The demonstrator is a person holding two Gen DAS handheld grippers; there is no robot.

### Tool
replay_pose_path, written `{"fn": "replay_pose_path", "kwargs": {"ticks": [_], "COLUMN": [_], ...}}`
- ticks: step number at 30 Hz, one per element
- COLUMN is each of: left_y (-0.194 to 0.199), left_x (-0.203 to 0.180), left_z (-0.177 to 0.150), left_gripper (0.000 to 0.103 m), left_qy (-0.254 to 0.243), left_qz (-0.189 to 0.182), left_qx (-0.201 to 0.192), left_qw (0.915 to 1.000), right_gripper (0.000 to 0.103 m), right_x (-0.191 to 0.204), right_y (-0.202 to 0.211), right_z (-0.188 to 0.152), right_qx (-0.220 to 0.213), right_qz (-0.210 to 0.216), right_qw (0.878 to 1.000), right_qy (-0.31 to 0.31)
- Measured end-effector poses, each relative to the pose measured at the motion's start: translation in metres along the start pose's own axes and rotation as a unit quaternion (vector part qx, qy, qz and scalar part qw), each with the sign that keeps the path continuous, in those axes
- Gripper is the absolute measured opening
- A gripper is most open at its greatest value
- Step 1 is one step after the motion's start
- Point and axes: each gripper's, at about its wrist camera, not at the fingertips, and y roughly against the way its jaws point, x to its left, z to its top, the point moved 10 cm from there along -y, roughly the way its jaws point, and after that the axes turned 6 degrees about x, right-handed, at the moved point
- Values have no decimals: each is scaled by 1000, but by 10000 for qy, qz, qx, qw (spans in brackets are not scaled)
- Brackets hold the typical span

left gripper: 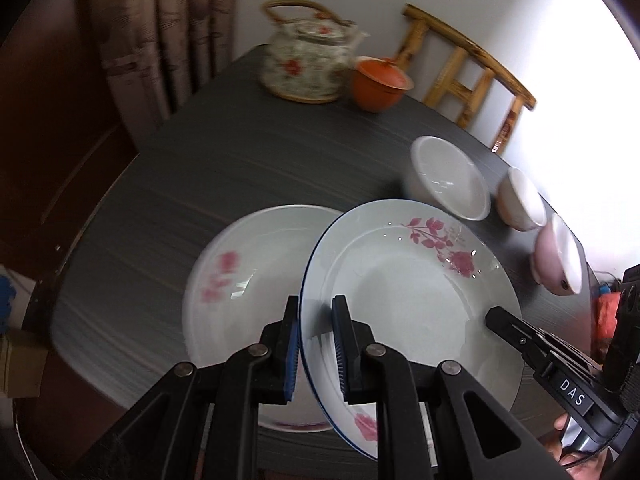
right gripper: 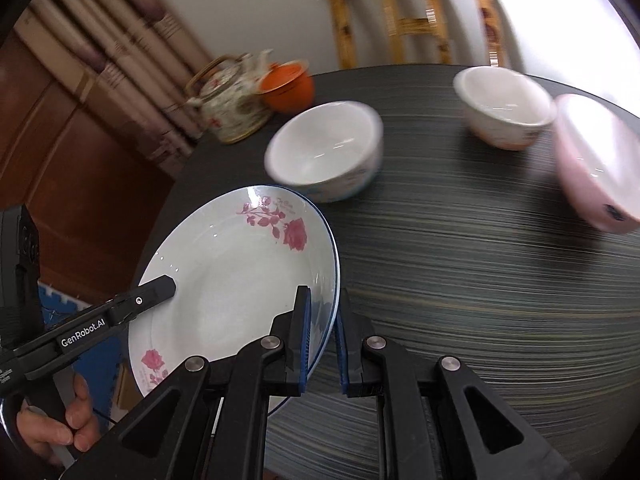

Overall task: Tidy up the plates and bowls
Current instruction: 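Lower the second rose plate onto the plate stack with both tools, then open both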

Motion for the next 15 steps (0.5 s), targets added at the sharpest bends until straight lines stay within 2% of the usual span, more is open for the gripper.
{"fn": "replay_pose_path", "kwargs": {"ticks": [6, 15], "left_y": [-6, -26], "left_x": [44, 66], "left_z": [-1, -5], "left_gripper": [15, 16], "left_qy": [172, 207], "left_qz": [119, 112], "left_qx": [103, 293], "left_qw": [9997, 9993], "right_gripper": [12, 12], "right_x": [47, 64], "right_y": [-31, -65], "right_z": [-2, -13], "right_qx": [250, 561], "right_qz": [89, 30], "right_qw": [9994, 9980], "right_qy": [242, 288]}}
